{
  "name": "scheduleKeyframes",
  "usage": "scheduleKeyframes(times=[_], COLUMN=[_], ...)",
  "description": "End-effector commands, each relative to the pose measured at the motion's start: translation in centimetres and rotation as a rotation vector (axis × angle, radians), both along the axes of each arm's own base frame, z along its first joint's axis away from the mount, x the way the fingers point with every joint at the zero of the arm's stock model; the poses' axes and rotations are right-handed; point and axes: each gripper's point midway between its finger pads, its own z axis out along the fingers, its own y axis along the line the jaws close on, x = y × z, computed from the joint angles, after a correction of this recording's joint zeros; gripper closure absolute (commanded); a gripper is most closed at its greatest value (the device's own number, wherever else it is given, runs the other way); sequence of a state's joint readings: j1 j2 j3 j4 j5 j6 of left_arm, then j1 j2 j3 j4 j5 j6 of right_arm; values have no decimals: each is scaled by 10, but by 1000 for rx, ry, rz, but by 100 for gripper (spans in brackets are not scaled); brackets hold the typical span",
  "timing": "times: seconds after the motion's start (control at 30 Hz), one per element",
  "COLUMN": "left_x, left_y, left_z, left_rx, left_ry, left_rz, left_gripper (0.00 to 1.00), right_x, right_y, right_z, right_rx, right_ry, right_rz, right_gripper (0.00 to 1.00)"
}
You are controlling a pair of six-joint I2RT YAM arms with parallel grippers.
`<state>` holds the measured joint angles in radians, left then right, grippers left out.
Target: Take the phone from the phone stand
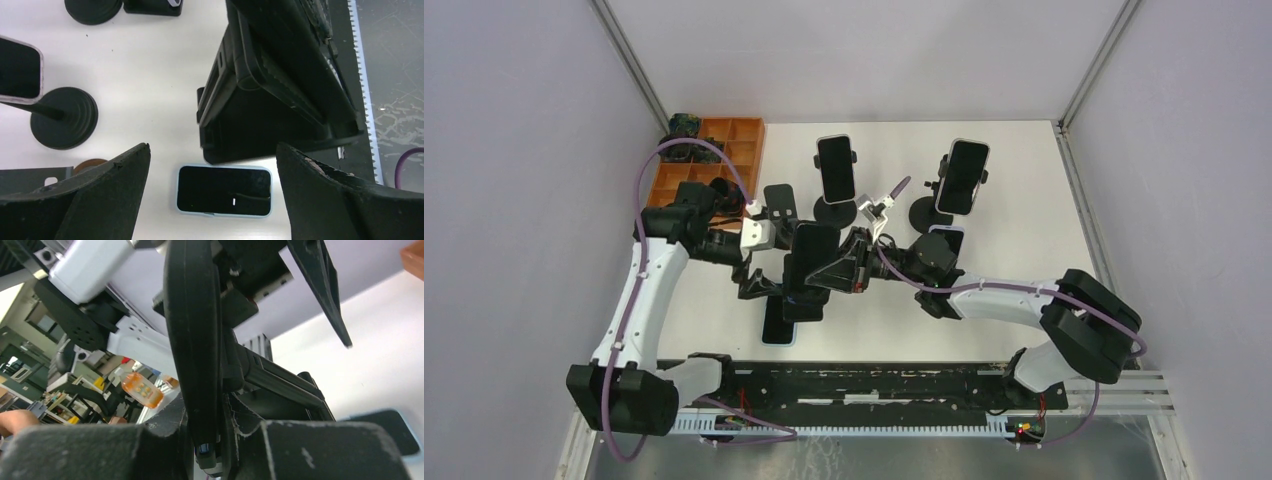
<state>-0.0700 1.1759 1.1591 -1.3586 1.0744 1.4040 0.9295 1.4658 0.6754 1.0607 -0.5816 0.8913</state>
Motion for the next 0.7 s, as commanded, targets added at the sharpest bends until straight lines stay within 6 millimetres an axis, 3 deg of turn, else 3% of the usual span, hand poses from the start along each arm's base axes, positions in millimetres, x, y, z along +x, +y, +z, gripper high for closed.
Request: scheduleKeyframes(times=[0.0, 0.43, 0.67], left_x=[-9, -24, -21], left_y=[-12, -15, -16], left_z=[25, 46, 46], left_rx=[-98, -125, -133], left_ry=[-80, -105, -132], left_rz=[-42, -77, -94], left_gripper=[1, 11, 35], right_x=[-14, -29, -36], right_y=[-2, 4, 4], right_z=[84, 86, 99], right_rx=[261, 270, 310], right_ry=[-128, -147, -142], right_rz=[52, 109, 143], right_gripper=[98, 97, 97])
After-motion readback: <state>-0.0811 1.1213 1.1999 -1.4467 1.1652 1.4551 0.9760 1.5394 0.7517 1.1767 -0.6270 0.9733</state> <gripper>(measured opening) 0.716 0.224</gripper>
